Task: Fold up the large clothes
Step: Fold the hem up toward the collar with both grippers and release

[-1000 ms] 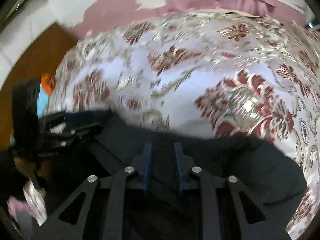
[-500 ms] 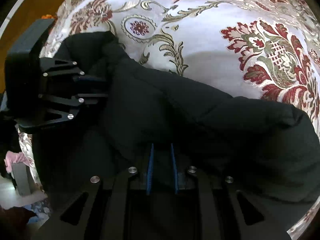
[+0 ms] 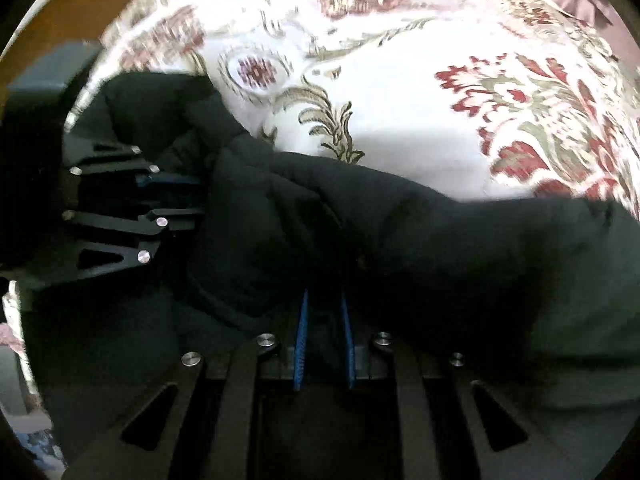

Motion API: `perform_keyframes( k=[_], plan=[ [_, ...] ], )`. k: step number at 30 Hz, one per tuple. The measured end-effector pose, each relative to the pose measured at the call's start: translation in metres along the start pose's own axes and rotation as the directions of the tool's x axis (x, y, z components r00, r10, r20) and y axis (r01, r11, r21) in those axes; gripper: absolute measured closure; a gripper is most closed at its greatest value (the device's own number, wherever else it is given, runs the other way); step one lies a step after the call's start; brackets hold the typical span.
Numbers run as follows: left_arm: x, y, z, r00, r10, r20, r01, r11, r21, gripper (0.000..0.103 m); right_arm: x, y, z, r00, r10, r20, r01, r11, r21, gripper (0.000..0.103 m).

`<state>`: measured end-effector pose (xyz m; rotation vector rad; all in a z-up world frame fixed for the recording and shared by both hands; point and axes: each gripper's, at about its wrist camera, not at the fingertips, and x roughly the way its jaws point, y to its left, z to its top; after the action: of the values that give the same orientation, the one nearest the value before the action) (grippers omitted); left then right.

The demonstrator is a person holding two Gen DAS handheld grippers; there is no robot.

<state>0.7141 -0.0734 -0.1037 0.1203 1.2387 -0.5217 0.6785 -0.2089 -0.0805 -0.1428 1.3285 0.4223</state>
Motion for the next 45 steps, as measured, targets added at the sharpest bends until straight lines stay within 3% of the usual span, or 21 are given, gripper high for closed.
perform_keyframes(
  k=[5, 12, 15, 18, 21, 22, 24, 25, 26, 28, 34, 37, 40, 45],
  plan=[
    [-0.011, 0.005, -0.010, 1.000, 0.000, -0.030, 0.000, 1.000, -0.022, 0.079, -0.020, -0.001, -0.017, 1.000, -0.010, 0.000, 0.010, 1.000, -0.016, 0.090],
    [0.006, -0.014, -0.007, 0.990, 0.133, -0.045, -0.135, 0.990, -0.046, 0.079, 0.004, -0.008, 0.006, 0.998, -0.063, -0.029, 0.065, 0.995, 0.072, 0.090],
    [-0.010, -0.013, -0.009, 0.993, 0.115, -0.012, -0.115, 0.990, -0.079, 0.079, -0.009, -0.008, -0.004, 0.998, -0.046, 0.034, 0.042, 0.994, 0.102, 0.087],
    [-0.038, -0.004, -0.019, 0.996, 0.082, 0.033, -0.074, 0.978, -0.197, 0.077, -0.033, -0.010, -0.021, 0.991, -0.021, 0.131, 0.004, 0.992, 0.126, 0.084],
    [-0.070, 0.001, -0.034, 0.993, 0.062, 0.105, -0.025, 0.946, -0.323, 0.077, -0.065, -0.005, -0.038, 0.972, -0.040, 0.231, 0.008, 0.991, 0.137, 0.060],
    [-0.080, 0.001, -0.040, 0.990, 0.061, 0.127, -0.013, 0.938, -0.348, 0.076, -0.078, -0.003, -0.044, 0.963, -0.061, 0.264, 0.025, 0.990, 0.139, 0.048],
    [-0.101, -0.001, -0.050, 0.984, 0.064, 0.166, 0.005, 0.923, -0.384, 0.071, -0.100, 0.000, -0.052, 0.947, -0.073, 0.311, 0.033, 0.991, 0.132, 0.044],
    [-0.113, -0.005, -0.057, 0.981, 0.074, 0.180, 0.003, 0.919, -0.394, 0.059, -0.110, 0.003, -0.056, 0.941, -0.086, 0.327, 0.045, 0.990, 0.131, 0.043],
    [-0.123, -0.009, -0.065, 0.977, 0.083, 0.196, 0.002, 0.916, -0.401, 0.034, -0.117, 0.007, -0.054, 0.935, -0.101, 0.340, 0.058, 0.989, 0.133, 0.039],
    [-0.142, -0.013, -0.074, 0.962, 0.113, 0.248, 0.001, 0.909, -0.417, 0.016, -0.134, 0.011, -0.060, 0.923, -0.102, 0.370, 0.053, 0.989, 0.139, 0.030],
    [-0.201, -0.040, -0.108, 0.927, 0.169, 0.334, -0.015, 0.908, -0.419, 0.014, -0.180, 0.036, -0.090, 0.889, -0.121, 0.442, 0.059, 0.987, 0.151, 0.019],
    [-0.221, -0.053, -0.124, 0.909, 0.207, 0.362, -0.043, 0.910, -0.411, 0.006, -0.201, 0.049, -0.109, 0.861, -0.136, 0.489, 0.070, 0.986, 0.151, 0.009],
    [-0.241, -0.070, -0.150, 0.877, 0.251, 0.410, -0.076, 0.915, -0.396, 0.001, -0.218, 0.062, -0.129, 0.844, -0.137, 0.518, 0.071, 0.987, 0.146, 0.007],
    [-0.252, -0.081, -0.183, 0.850, 0.246, 0.466, -0.073, 0.931, -0.358, 0.000, -0.232, 0.085, -0.167, 0.806, -0.185, 0.562, 0.106, 0.980, 0.170, 0.002]
  ],
)
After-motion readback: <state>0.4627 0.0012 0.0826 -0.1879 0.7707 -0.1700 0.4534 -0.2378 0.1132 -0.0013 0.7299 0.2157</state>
